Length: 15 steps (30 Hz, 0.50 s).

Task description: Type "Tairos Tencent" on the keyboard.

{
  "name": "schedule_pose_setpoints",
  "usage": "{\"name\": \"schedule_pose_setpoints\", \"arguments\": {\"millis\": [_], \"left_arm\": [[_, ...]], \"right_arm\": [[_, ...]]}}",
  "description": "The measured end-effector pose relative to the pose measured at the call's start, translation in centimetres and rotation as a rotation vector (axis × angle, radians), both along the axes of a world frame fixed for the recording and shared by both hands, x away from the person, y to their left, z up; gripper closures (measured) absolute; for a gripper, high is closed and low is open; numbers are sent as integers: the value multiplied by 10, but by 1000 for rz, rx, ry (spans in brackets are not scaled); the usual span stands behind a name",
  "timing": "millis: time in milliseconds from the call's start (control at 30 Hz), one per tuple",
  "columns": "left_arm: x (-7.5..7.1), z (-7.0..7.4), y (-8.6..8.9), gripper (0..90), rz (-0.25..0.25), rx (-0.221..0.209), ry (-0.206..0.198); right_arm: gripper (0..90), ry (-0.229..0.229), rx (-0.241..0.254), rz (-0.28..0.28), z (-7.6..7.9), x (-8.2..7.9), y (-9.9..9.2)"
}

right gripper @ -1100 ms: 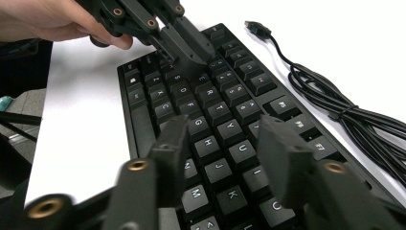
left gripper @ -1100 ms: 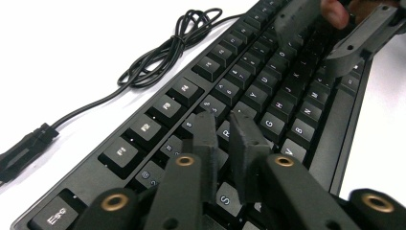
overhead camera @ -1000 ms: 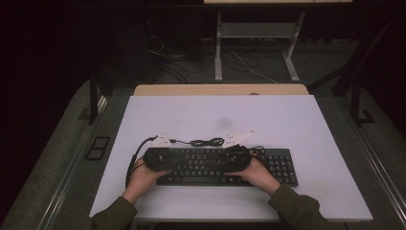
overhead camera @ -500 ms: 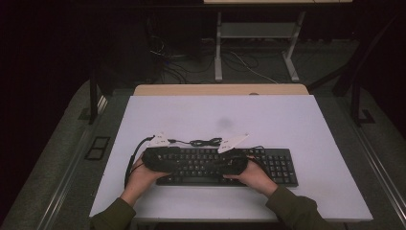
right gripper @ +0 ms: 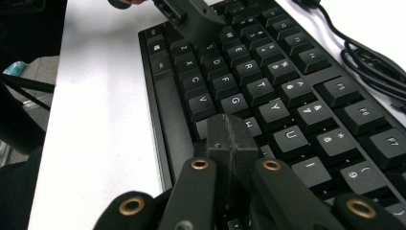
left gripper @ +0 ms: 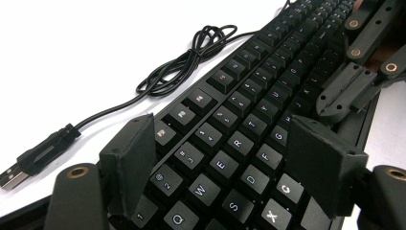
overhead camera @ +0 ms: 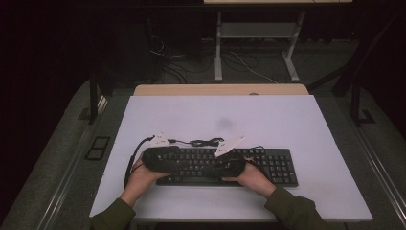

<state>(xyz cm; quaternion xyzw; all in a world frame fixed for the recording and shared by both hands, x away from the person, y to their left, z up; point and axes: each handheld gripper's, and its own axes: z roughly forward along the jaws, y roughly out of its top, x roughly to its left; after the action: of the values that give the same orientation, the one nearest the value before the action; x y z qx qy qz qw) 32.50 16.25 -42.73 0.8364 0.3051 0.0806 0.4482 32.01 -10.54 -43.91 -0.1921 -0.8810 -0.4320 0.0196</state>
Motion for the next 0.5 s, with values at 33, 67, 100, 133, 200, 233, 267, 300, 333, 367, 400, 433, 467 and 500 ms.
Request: {"name": "schedule_pose_setpoints", "arguments": {"millis": [33,67,100,133,200,233,267,300,333,367,400,433,467,500], "left_arm": [[0,0,0,256,0,0,0],[0,0,0,255,0,0,-1],[0,0,0,254,0,1,-1],[0,0,0,253,-1,2,-1],[0,0,0,253,-1,1,-2],[0,0,0,252,-1,2,-2],[0,0,0,252,-1,3,-2],[0,0,0,251,-1,2,-2],[0,0,0,251,2,0,-2],[0,0,0,251,1,1,-4],[0,0,0,251,1,1,-4],[0,0,0,251,2,0,-4],[0,0,0,251,3,0,-5],[0,0,0,251,3,0,-6]], "right_arm": [[892,1,-3,-1,0,0,0],[892,-1,-3,1,-1,-1,1],[892,-1,-4,1,-1,-1,1],[892,-3,-4,3,-1,-1,1],[892,-1,-8,4,-1,-1,2],[892,0,-13,3,-1,-1,2],[892,-6,-26,5,-2,-1,2],[892,-5,-21,5,-3,-1,2],[893,-5,-22,6,-3,-1,2],[892,-4,-23,8,-2,-1,3],[892,-4,-23,8,-2,-1,3],[892,-6,-24,9,-3,-1,2],[892,-5,-23,7,-3,-1,2],[892,-4,-22,7,-3,-1,2]]}}
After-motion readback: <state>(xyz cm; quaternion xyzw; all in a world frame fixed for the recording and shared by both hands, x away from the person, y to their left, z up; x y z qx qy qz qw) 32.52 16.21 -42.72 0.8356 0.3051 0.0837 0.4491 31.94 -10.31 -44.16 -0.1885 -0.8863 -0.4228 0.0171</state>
